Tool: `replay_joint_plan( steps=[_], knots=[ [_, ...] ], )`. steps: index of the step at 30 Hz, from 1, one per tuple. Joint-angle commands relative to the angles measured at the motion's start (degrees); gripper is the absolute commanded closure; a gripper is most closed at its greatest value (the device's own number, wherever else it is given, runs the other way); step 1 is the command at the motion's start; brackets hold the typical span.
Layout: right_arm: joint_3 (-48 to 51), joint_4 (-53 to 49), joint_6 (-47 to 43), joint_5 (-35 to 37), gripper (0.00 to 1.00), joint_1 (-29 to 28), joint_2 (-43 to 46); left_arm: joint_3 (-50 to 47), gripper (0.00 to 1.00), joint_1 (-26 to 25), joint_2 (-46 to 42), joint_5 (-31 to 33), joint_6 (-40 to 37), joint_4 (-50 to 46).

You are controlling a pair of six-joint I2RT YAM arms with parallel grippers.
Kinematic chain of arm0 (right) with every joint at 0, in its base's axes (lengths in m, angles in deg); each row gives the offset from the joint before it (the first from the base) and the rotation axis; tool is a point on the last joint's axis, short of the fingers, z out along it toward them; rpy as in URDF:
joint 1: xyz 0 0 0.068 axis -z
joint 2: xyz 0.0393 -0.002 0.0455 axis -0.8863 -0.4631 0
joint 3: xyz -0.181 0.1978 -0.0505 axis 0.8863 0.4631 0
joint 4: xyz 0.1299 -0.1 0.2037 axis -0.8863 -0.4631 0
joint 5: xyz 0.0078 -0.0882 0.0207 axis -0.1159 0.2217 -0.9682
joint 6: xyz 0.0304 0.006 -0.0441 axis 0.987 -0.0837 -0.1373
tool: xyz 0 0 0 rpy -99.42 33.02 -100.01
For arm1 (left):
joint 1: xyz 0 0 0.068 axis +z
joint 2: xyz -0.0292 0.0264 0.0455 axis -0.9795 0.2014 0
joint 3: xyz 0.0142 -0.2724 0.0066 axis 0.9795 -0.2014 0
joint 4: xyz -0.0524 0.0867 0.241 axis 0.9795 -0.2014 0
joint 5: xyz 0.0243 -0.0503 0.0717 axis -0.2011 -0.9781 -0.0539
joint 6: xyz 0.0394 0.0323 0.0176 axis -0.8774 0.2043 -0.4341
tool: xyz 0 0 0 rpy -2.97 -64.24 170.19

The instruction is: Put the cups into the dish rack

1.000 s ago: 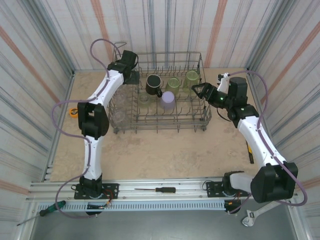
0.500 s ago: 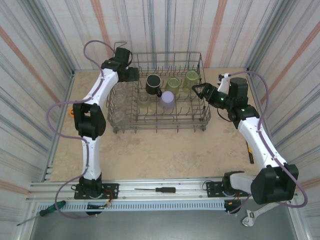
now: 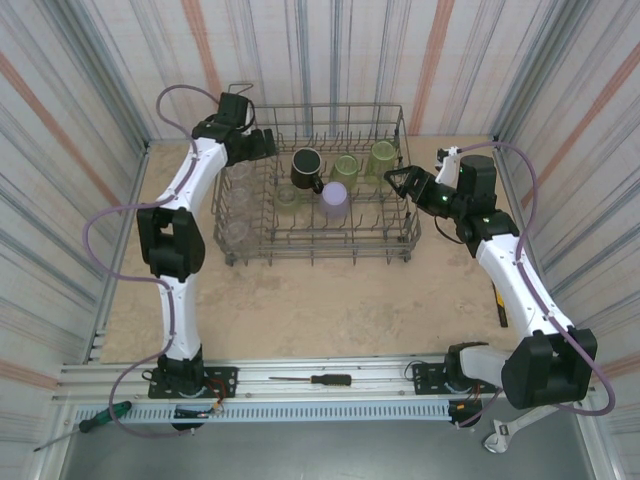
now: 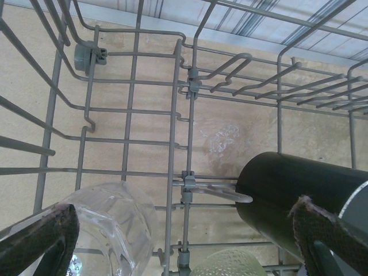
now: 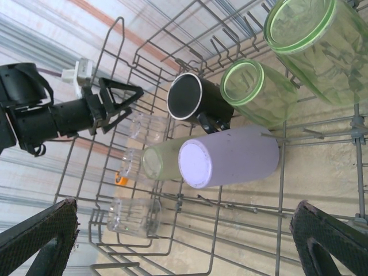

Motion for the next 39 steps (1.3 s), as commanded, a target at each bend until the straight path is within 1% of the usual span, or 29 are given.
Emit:
replay_joint_plan(
  steps=[1, 3, 6, 8, 14, 21, 25, 27, 29, 33, 36, 39],
  knots=[
    [0.34, -0.61, 1.05, -0.58, 0.01, 0.15, 1.56, 0.87, 0.01, 3.55, -9.43, -0.24, 0.50, 5.18],
    [0.30, -0.61, 1.10, -0.51, 0.01, 0.06, 1.67, 0.87, 0.01, 4.22, -9.70, -3.26, 1.79, 5.85],
    [0.38, -0.61, 1.03, -0.44, 0.01, -0.12, 1.69, 0.47, 0.01, 5.04, -9.65, -9.39, 3.60, 7.80],
    [0.47, -0.61, 1.03, -0.44, 0.01, -0.20, 1.73, 0.49, 0.01, 5.07, -9.20, -11.85, 4.28, 8.59],
    [0.62, -0.96, 0.75, -0.33, 0.01, -0.20, 2.08, 0.95, 0.01, 5.16, -7.73, -15.21, 5.41, 8.85],
    [0.70, -1.22, 0.46, -0.41, 0.01, -0.12, 2.37, 0.71, 0.01, 6.73, -5.78, -23.77, 11.09, 12.03],
    [0.65, -1.30, 0.35, -0.45, 0.01, 0.04, 2.45, 0.87, 0.01, 6.83, -5.58, -24.90, 11.57, 12.41],
    [0.73, -1.31, 0.35, -0.49, 0.01, 0.15, 2.42, 0.97, 0.01, 7.15, -5.34, -27.07, 12.60, 13.28],
    [0.67, -1.22, 0.34, -0.51, 0.01, 0.19, 2.29, 1.91, 0.01, 7.43, -4.62, -30.53, 14.24, 14.16],
    [0.34, -1.14, 0.52, -0.74, 0.01, 0.23, 1.93, 3.04, 0.01, 7.92, -3.88, -34.40, 16.87, 14.99],
    [0.31, -1.14, 0.44, -0.59, 0.01, 0.24, 1.93, 3.04, 0.01, 7.86, -4.32, -35.35, 17.34, 14.60],
    [0.13, -1.22, 0.44, -0.62, 0.01, 0.30, 1.83, 3.31, 0.01, 7.88, -4.47, -37.66, 18.71, 14.69]
  ],
)
